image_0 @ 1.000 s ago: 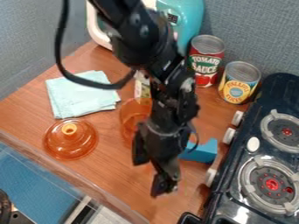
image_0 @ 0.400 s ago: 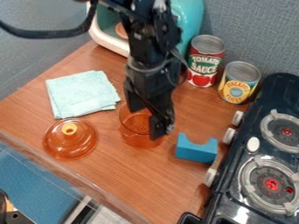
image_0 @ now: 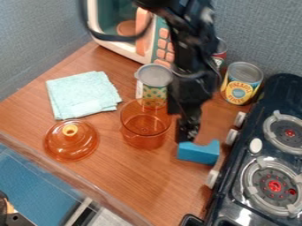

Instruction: Move the blue object on the upper left of the table

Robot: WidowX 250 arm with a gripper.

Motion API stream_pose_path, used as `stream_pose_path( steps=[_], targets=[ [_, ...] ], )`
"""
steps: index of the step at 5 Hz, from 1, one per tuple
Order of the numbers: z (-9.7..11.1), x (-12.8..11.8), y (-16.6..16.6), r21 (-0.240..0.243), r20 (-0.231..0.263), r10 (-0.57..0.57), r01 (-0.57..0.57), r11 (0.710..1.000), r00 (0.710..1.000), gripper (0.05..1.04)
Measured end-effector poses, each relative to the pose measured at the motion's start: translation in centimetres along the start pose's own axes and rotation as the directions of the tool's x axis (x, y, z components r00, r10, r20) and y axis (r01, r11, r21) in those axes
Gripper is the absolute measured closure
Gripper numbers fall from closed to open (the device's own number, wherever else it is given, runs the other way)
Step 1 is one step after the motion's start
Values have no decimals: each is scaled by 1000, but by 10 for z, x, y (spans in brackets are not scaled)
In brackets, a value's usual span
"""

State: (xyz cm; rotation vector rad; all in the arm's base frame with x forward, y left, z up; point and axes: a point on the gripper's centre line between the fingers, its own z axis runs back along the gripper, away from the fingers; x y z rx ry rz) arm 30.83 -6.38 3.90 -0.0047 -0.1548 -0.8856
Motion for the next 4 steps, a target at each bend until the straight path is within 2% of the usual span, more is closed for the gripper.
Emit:
stream_pose_path(
  steps=[1,2,4],
  targets=[
    [-19,12,5,-18,-26,-66,66,998,997,83],
    [-28,18,5,-12,-30,-102,101,995,994,83],
    [-39,26,-1,-34,-23,-177,176,984,984,83]
  ],
)
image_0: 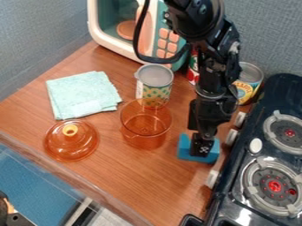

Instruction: Move the blue object on the upper left of the table

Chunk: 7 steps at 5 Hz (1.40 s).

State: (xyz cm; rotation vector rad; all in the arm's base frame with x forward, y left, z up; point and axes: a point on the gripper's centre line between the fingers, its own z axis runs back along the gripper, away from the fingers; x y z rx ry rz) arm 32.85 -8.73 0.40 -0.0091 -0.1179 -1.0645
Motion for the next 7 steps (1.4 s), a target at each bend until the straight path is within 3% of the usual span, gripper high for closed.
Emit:
stream_pose_path(
  steps=[2,4,6,7],
  targets=[
    [-15,-2,-7,-31,-26,-17,17,999,1000,137],
    [-22,-8,-8,-42,-8,5,-5,999,1000,731],
    [-15,-15,-11,-45,10,36,-35,998,999,782],
    [-2,-24,-7,-33,48,75,-74,997,996,782]
  ],
)
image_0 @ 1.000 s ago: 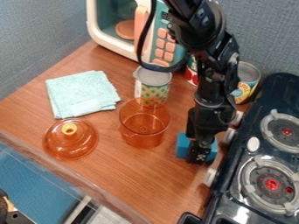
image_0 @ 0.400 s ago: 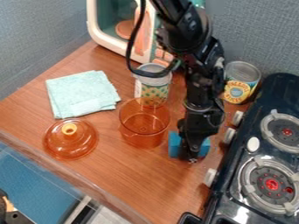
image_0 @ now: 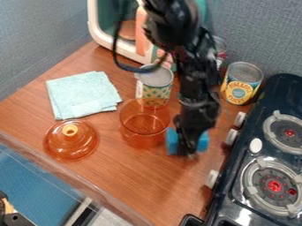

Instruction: Move the blue object on the upper left of the table

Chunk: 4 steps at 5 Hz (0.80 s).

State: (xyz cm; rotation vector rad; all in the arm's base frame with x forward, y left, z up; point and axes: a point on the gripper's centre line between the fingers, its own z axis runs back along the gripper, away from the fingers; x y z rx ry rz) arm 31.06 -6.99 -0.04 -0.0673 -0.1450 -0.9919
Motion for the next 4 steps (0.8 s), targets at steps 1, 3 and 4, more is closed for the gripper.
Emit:
stream_pose_path(
  steps=[1,3,4],
  targets=[
    [29,-10,12,28,36,50,-51,998,998,782],
    [93,-60,49,103,96,263,-273,957,960,782],
    [116,-98,86,152,127,390,-407,901,912,782]
  ],
)
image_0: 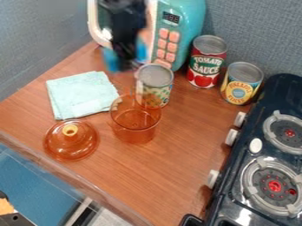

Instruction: Move the blue object on the upper left of the table

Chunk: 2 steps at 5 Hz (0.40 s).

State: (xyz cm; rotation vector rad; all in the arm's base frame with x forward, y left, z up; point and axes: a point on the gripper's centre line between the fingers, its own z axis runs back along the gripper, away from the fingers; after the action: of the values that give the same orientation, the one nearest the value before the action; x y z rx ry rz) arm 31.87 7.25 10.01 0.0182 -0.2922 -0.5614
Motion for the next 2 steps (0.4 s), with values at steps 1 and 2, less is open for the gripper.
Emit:
stream_pose_path(
  steps=[1,2],
  targets=[
    [-13,-18,40,-7,-37,72,-72,997,997,782],
    [-27,-32,75,32,-85,149,-147,989,985,782]
  ],
)
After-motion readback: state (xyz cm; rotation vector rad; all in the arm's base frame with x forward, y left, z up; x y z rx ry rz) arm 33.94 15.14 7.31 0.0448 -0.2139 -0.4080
